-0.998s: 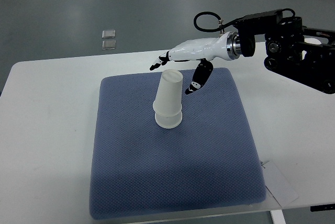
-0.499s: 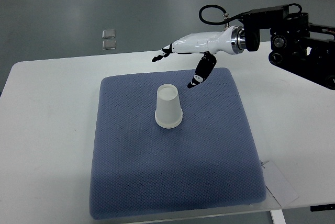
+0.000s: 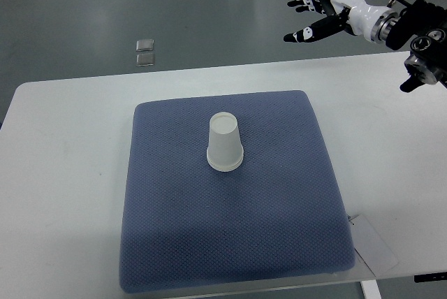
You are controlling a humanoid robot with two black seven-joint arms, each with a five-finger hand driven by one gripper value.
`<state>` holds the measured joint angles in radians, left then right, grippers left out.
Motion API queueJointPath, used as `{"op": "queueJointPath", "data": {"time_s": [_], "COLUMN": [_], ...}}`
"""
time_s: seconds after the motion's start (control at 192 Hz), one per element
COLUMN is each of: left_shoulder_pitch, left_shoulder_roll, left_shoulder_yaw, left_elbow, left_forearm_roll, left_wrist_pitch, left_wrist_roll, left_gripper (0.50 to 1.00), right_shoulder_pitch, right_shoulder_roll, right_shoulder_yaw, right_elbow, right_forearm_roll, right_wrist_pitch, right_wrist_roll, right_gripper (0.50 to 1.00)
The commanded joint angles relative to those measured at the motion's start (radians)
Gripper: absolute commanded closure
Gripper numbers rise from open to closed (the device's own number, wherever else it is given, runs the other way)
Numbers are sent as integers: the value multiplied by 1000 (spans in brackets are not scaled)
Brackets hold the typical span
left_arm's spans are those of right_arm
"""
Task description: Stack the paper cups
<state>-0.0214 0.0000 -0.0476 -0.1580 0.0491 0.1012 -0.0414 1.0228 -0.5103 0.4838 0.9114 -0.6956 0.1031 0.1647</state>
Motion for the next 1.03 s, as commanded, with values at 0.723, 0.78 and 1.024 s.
{"op": "queueJointPath", "data": {"time_s": [0.723,0.78,1.024], "left_shoulder_pitch": [0,0,0], "left_shoulder_roll": [0,0,0], "left_shoulder_yaw": [0,0,0], "left_elbow": [0,0,0], "left_forearm_roll": [0,0,0], "left_wrist_pitch": [0,0,0], "left_wrist_roll": [0,0,0], "left_gripper": [500,500,500], "right_shoulder_pitch": [-316,-319,-322], "right_shoulder_roll": [90,90,95], "right_shoulder_yaw": [211,213,213], "right_elbow": [-95,-95,-94], "right_forearm_roll": [550,550,548], "right_wrist_pitch": [-252,-252,-250], "right_wrist_roll": [7,12,12], "right_gripper": [605,605,605]}}
